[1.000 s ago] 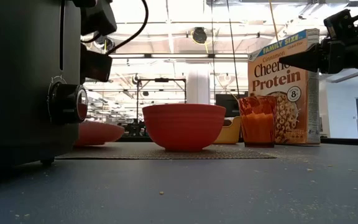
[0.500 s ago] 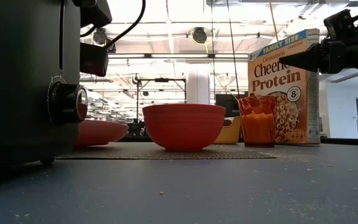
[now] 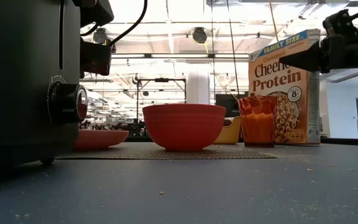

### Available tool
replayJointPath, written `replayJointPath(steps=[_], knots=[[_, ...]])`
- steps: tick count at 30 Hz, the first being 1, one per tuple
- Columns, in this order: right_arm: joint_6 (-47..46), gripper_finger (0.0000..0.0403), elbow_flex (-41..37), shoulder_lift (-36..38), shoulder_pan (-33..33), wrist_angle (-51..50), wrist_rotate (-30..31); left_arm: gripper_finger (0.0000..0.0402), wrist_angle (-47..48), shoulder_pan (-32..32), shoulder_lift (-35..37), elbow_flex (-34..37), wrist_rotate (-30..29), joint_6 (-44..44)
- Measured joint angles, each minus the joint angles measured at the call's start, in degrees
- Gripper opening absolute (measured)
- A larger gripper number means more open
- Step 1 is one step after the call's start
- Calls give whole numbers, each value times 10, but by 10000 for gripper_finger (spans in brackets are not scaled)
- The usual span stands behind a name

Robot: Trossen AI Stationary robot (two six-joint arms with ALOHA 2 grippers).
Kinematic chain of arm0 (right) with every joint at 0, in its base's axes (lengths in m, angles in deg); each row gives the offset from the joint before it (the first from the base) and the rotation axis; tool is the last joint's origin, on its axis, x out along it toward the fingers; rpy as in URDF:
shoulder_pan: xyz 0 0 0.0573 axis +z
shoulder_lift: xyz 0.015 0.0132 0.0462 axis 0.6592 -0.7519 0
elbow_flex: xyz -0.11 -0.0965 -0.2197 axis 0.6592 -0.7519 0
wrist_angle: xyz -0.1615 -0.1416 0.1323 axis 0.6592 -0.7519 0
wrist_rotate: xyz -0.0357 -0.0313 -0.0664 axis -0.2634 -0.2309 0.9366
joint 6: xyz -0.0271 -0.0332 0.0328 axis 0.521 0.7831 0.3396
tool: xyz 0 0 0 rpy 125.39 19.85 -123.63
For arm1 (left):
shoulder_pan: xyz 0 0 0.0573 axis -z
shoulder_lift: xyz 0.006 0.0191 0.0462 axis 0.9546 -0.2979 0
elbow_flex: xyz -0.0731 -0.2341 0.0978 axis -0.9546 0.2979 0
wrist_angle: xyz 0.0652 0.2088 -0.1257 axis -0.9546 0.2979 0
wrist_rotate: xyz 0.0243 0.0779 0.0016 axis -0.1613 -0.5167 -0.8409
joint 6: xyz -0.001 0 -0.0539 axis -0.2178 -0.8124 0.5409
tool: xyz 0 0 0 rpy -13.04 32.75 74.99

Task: Arrange a breakfast setting
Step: Pour the cereal into the dark pink bowl

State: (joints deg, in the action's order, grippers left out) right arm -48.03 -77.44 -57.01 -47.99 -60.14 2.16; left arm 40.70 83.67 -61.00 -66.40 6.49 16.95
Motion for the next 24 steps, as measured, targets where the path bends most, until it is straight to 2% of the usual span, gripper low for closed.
replayJointPath(steps=[11, 14, 19, 24], knots=[[-166, 24, 0, 0, 0, 0, -1, 140, -1, -2, 33, 0, 2, -3], [-198, 48, 0, 0, 0, 0, -7, 140, -1, -1, 44, 0, 2, -3], [-216, 108, 0, 0, 0, 0, -84, 140, -1, -1, 55, 0, 0, -2], [-279, 172, 0, 0, 1, 0, -109, 140, -2, -1, 55, 0, 0, 4]])
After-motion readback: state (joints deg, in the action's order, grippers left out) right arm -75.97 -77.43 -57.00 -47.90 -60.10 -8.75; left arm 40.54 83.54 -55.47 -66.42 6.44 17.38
